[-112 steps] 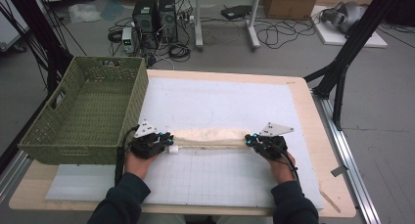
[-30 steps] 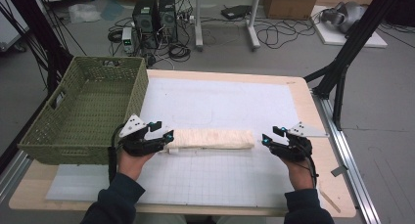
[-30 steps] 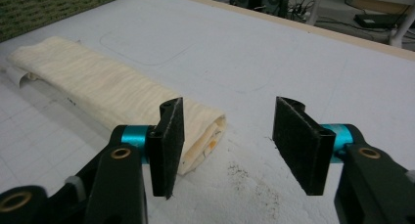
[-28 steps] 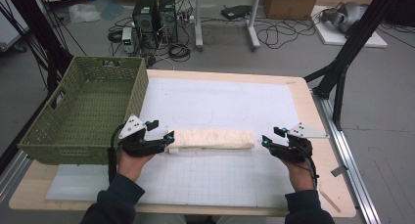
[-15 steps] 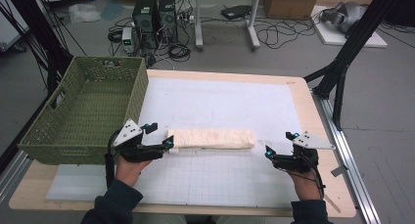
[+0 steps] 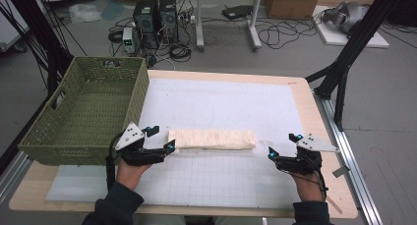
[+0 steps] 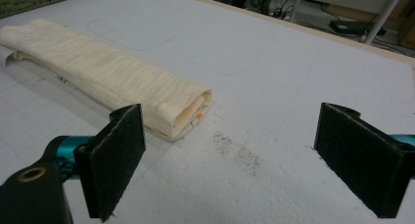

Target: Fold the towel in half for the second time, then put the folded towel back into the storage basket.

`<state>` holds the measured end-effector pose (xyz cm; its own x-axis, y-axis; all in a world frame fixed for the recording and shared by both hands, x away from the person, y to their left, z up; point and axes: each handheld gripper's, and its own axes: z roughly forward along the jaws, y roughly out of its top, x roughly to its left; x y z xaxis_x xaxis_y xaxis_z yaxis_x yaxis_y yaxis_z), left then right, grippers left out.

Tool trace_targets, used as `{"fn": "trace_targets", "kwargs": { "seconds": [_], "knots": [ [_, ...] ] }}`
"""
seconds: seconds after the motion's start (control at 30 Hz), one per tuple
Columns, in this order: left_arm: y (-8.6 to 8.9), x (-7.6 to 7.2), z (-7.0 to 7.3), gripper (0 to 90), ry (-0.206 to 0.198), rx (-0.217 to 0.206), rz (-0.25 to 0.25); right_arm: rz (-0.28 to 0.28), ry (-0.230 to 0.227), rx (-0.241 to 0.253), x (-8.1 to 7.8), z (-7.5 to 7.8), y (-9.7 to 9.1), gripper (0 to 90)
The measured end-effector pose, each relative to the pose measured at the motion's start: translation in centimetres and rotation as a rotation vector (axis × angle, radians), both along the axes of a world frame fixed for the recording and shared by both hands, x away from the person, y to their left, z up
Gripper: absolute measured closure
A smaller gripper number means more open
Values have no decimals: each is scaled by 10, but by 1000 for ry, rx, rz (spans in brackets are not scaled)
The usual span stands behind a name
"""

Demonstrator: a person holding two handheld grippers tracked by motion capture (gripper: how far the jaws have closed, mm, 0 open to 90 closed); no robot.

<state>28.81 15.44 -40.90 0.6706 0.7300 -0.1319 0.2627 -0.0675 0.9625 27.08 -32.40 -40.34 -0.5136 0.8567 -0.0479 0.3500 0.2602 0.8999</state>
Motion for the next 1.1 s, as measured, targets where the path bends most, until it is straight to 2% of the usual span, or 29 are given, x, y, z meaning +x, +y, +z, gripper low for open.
{"fn": "trace_targets", "kwargs": {
  "seconds": [0.13, 0.43, 0.6, 0.77, 0.9, 0.93, 1.1],
  "knots": [
    [0, 0, 0, 201, -2, 1, 6, -8, -10, 2, -1, 1, -2, 110],
    [3, 2, -3, 205, 14, -1, 16, -11, -2, 2, 0, -1, -2, 110],
    [3, 5, -5, 208, 30, 3, 7, -11, -1, 8, 1, -1, -2, 110],
    [3, 4, -6, 208, 27, 2, 8, -10, 0, 3, 0, -1, -2, 110],
    [2, 6, -6, 204, 31, -18, -12, 1, 2, -7, 1, -2, 0, 110],
    [0, 6, -7, 204, 37, -25, -4, 3, 1, -8, 2, -2, 0, 110],
    [-5, 13, -8, 204, 69, -5, 8, 5, 9, 0, 2, -3, -1, 110]
  ]
}}
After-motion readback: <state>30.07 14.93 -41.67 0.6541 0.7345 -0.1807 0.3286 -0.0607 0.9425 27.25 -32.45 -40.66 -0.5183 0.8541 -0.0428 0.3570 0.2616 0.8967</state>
